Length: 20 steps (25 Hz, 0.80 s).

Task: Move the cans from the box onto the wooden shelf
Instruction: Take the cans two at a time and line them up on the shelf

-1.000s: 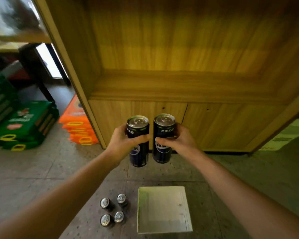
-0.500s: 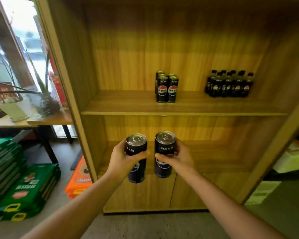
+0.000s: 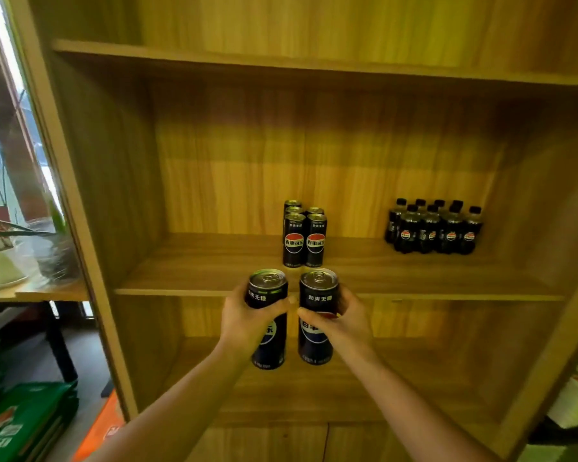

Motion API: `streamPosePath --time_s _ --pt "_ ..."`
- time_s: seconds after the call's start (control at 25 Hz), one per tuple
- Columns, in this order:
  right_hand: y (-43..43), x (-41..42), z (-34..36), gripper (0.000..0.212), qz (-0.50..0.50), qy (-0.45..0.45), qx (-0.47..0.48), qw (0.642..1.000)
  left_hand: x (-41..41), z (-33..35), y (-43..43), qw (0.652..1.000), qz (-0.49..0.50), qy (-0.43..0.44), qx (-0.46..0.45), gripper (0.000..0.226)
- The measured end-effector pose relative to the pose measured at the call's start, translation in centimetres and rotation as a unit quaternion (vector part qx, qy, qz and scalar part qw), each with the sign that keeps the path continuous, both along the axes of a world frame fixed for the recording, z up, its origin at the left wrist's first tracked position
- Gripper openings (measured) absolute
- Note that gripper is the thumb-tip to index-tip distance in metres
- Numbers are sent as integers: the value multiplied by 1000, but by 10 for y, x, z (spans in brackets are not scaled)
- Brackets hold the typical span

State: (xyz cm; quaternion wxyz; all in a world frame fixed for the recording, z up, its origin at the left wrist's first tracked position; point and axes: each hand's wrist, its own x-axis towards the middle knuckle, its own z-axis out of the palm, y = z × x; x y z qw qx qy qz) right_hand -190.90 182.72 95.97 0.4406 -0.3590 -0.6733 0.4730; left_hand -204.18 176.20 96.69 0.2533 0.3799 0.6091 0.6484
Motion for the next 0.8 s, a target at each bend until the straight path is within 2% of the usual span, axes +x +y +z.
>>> streamPosePath --time_s 0.16,0.32,0.8 --pt "72 -12 13 50 19 12 -2 1000 -10 9 70 1000 14 -12 7 48" --pt "126 -30 17 56 7 15 -9 1000 -23 14 128 999 41 -23 18 41" --pt "192 -65 2 56 -14 36 -1 999 -52 3 205 998 63 -10 -3 46"
